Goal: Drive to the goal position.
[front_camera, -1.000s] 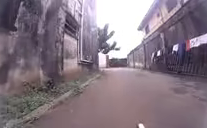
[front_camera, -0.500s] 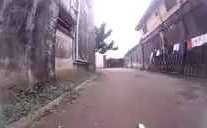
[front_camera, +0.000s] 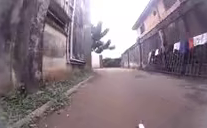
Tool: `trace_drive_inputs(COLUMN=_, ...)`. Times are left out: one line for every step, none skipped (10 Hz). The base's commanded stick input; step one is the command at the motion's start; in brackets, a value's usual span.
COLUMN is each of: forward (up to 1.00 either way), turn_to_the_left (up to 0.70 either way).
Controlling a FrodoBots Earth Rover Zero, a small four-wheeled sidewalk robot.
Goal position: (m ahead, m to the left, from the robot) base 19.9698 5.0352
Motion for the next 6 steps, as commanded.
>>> trace_drive_inputs(forward=0.70, turn_to_the_left=0.00)
trace_drive_inputs(forward=0.70, turn_to_the_left=0.00)
trace_drive_inputs(forward=0.70, turn_to_the_left=0.00)
trace_drive_inputs(forward=0.70, turn_to_the_left=0.00)
trace_drive_inputs(forward=0.70, turn_to_the_left=0.00)
trace_drive_inputs(forward=0.70, turn_to_the_left=0.00)
